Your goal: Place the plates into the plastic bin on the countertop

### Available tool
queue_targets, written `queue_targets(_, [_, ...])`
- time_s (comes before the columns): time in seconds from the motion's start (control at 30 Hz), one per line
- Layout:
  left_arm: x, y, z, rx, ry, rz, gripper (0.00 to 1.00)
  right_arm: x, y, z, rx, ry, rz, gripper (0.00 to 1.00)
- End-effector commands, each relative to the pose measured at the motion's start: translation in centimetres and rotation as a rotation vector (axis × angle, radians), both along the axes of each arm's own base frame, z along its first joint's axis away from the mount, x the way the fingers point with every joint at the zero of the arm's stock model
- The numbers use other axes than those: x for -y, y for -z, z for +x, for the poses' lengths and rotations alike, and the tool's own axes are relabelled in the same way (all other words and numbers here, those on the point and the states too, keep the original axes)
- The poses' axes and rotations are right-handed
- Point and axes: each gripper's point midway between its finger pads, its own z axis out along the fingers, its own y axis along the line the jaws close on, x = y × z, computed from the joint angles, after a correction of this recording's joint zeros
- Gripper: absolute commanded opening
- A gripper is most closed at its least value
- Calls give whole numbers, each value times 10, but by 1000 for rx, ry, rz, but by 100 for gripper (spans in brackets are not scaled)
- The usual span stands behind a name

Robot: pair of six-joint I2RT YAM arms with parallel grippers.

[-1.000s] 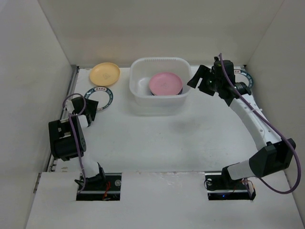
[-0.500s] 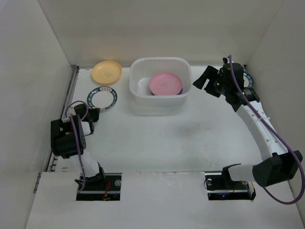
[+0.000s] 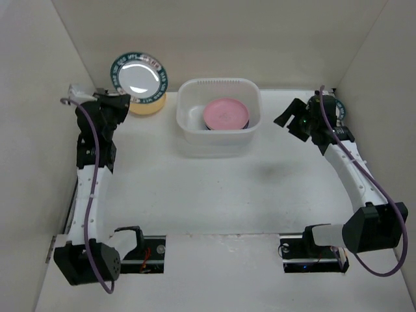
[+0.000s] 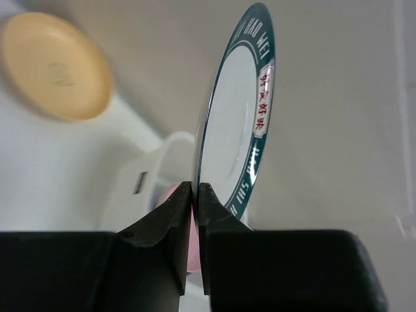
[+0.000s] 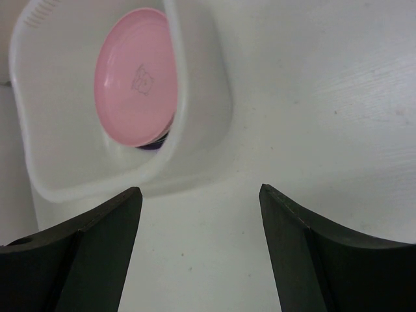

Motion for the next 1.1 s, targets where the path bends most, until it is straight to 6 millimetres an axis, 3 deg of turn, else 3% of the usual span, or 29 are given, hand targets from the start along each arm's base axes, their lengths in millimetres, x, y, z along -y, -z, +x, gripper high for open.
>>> queue_targets(0.0, [57, -49, 18, 44, 233, 74, 5, 27, -14, -2, 69, 121, 23, 79])
queue_targets(0.1, [107, -57, 44, 28, 410, 92, 6, 56, 0, -11, 47, 222, -3, 79])
queue_targets(0.2, [146, -43, 66, -22, 533, 78, 6, 76, 3, -21, 51, 281, -1, 79])
queue_targets(0.33, [187, -5, 87, -115, 640, 100, 6, 101, 3, -34, 56, 355, 1, 79])
queue_targets(0.43, [207, 30, 100, -180, 689, 132, 6, 120, 2, -42, 63, 425, 13, 79])
queue_targets(0.57, [230, 76, 116, -257, 745, 154, 6, 142, 2, -47, 78, 512, 44, 79])
queue_targets(0.77, [270, 119, 127, -315, 825, 169, 6, 169, 7, -40, 115, 632, 133, 79])
queue_targets(0.9, [276, 147, 132, -375, 838, 192, 10, 188, 22, -28, 117, 704, 207, 79])
queue_targets(1.07, [266, 176, 134, -450, 819, 221, 28, 205, 48, -2, 107, 780, 345, 79])
